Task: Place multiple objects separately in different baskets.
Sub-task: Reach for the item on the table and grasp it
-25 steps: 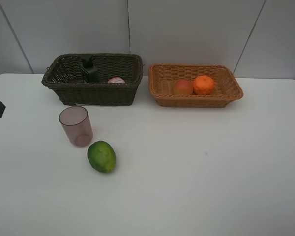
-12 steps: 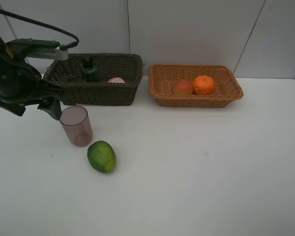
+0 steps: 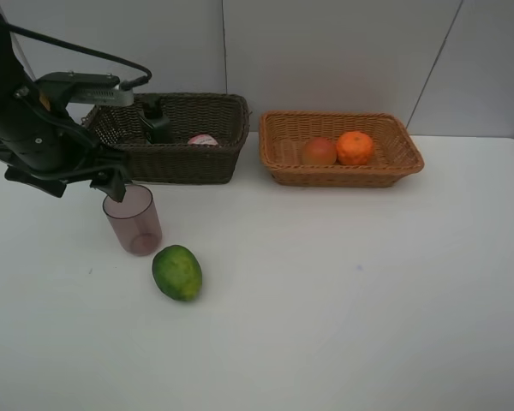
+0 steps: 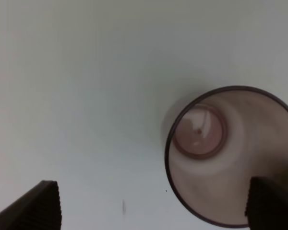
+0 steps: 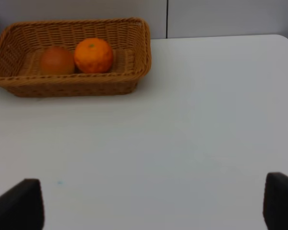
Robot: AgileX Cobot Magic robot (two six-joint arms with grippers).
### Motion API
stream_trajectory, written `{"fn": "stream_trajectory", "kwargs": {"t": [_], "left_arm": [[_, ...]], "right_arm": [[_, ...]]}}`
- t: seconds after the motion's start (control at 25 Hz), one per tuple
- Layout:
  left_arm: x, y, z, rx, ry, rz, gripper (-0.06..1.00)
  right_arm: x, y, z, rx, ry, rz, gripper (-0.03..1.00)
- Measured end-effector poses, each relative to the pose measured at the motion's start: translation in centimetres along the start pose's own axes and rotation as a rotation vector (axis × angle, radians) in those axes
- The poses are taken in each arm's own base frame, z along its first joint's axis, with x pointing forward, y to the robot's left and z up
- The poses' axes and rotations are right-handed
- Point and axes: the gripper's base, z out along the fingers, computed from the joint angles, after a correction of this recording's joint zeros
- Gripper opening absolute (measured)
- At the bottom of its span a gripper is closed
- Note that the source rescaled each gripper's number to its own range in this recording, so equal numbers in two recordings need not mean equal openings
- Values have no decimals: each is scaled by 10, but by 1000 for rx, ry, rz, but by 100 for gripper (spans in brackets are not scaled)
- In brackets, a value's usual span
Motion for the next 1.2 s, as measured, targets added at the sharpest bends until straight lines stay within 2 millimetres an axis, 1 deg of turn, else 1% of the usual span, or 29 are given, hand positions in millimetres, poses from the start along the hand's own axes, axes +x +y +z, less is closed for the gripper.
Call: {"fn": "stream_trajectory", "kwargs": {"t": [0.16, 0.48, 1.08, 1.2], "left_arm": [[-1, -2, 17, -5, 27, 3, 100], [-5, -5, 40, 1, 27, -8, 100], [-7, -9, 73, 10, 33, 1, 100], [-8, -10, 76, 16, 18, 1, 100]], "right_arm": [[0, 0, 0, 0, 0, 0, 100], [0, 0, 0, 0, 0, 0, 100], [0, 0, 0, 0, 0, 0, 100], [0, 0, 0, 0, 0, 0, 100]]}}
